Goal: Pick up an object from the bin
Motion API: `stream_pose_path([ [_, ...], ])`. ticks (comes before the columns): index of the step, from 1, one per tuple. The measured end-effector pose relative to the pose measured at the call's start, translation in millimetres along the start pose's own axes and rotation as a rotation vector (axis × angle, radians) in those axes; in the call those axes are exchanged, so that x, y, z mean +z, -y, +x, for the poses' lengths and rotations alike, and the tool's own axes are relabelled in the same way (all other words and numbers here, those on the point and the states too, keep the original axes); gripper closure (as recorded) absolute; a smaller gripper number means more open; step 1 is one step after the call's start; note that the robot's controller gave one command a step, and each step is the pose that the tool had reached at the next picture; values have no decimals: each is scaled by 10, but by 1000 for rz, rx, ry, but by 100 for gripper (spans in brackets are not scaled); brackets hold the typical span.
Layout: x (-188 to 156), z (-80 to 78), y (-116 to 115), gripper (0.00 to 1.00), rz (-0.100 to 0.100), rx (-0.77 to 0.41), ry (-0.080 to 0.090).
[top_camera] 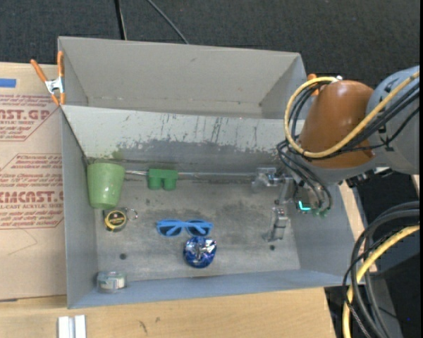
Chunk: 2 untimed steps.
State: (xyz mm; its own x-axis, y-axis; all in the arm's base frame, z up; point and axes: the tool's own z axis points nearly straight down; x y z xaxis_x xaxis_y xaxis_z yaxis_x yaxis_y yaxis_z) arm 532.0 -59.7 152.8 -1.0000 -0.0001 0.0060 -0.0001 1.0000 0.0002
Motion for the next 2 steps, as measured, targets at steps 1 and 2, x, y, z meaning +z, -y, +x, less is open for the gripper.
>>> stream_pose_path([
  [1, 115, 141, -962, 0, -5, 47, 4],
  [2, 854, 415, -1030, 0, 0, -60, 6],
])
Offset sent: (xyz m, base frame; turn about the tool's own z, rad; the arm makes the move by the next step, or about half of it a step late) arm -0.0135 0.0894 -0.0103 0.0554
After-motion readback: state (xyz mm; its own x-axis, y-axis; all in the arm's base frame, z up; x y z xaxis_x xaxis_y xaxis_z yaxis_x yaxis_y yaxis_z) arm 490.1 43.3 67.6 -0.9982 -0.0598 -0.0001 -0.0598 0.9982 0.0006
